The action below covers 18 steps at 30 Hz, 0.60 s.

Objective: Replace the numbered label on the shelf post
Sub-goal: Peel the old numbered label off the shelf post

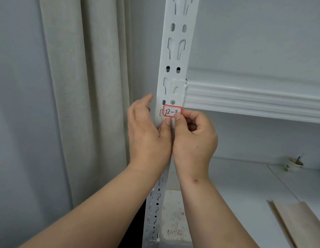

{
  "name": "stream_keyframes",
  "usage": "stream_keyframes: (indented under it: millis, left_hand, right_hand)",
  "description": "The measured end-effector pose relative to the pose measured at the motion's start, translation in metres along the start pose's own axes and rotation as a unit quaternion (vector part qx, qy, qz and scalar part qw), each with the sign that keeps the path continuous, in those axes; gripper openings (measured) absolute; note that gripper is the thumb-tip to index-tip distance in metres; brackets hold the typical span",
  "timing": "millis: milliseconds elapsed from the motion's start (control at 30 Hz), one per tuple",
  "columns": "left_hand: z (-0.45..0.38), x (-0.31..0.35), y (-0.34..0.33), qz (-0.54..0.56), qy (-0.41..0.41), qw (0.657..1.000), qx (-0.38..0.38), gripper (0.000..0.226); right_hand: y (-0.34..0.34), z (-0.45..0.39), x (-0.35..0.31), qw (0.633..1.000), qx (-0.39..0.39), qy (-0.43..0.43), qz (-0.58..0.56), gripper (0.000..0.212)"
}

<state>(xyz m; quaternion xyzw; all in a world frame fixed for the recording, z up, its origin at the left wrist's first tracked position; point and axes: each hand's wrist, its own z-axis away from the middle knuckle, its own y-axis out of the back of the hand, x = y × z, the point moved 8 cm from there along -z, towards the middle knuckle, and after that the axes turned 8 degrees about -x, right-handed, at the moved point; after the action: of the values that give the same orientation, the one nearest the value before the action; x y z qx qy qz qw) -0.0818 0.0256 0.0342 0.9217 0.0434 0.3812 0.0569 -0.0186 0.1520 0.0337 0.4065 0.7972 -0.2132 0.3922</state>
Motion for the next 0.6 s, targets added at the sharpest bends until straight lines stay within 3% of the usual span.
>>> stream_keyframes:
  millis: [100,233,433,600]
  left_hand:
    - [0.005,0.018,0.007,-0.093,-0.122,0.988,0.033,0.052]
    - [0.014,0.021,0.002,-0.223,-0.192,0.956,0.009,0.042]
    - [0.014,0.017,0.002,-0.261,-0.213,0.941,-0.017,0.038]
    - [0.010,0.018,0.003,-0.275,-0.215,0.937,-0.024,0.039]
  right_hand:
    - [0.001,-0.001,-0.003,1.000,-0.002,0.020,0.012,0.008]
    - [0.004,-0.004,-0.013,0.996,0.005,0.068,0.051,0.013]
    - [0.005,-0.008,-0.028,0.981,-0.014,0.147,0.122,0.006]
    - [0.002,-0.011,-0.046,0.946,-0.037,0.210,0.245,0.007]
